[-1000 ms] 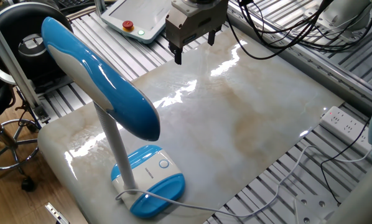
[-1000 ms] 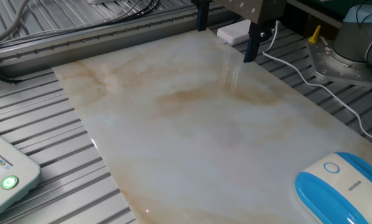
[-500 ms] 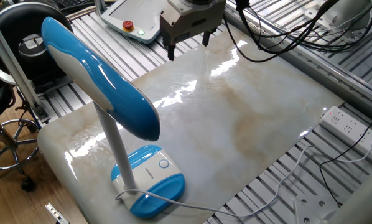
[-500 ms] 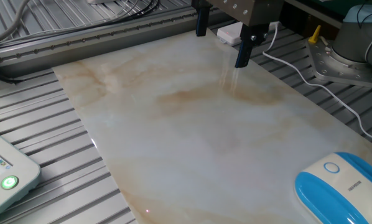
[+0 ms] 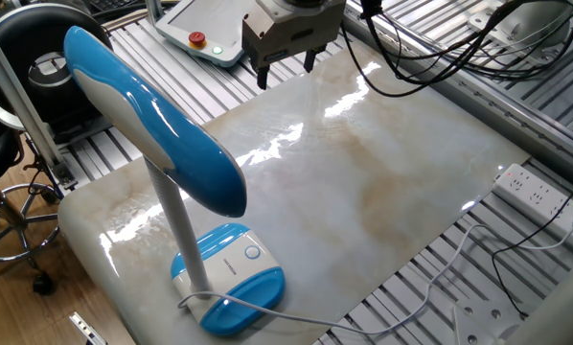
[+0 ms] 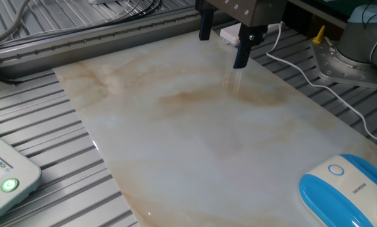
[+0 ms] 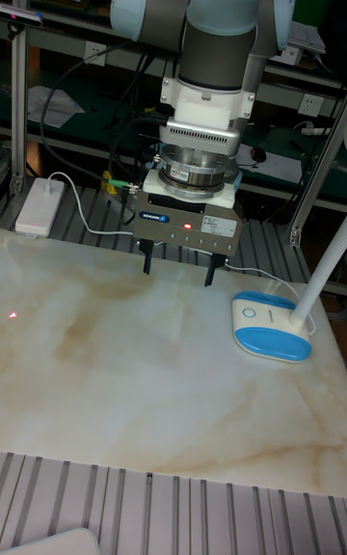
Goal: Turn on the desk lamp by pressing the button
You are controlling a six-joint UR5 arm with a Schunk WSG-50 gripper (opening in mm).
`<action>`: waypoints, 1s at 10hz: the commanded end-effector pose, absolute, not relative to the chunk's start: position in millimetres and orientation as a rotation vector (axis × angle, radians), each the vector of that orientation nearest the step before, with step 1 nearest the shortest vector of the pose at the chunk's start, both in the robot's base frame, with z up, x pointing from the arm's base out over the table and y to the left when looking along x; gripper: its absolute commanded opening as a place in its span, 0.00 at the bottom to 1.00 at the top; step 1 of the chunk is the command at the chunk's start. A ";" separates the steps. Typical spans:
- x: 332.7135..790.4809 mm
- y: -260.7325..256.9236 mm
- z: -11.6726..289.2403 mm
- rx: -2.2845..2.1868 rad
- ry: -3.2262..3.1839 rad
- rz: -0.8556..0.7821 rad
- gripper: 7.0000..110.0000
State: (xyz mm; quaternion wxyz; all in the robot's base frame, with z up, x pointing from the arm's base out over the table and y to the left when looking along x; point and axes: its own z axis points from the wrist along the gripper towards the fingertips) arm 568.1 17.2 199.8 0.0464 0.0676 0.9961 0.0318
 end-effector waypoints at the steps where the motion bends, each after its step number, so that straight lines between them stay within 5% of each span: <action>1: 569.3 20.2 201.3 0.215 3.035 0.119 0.00; 10: 561.8 16.6 199.1 0.220 3.068 0.101 0.00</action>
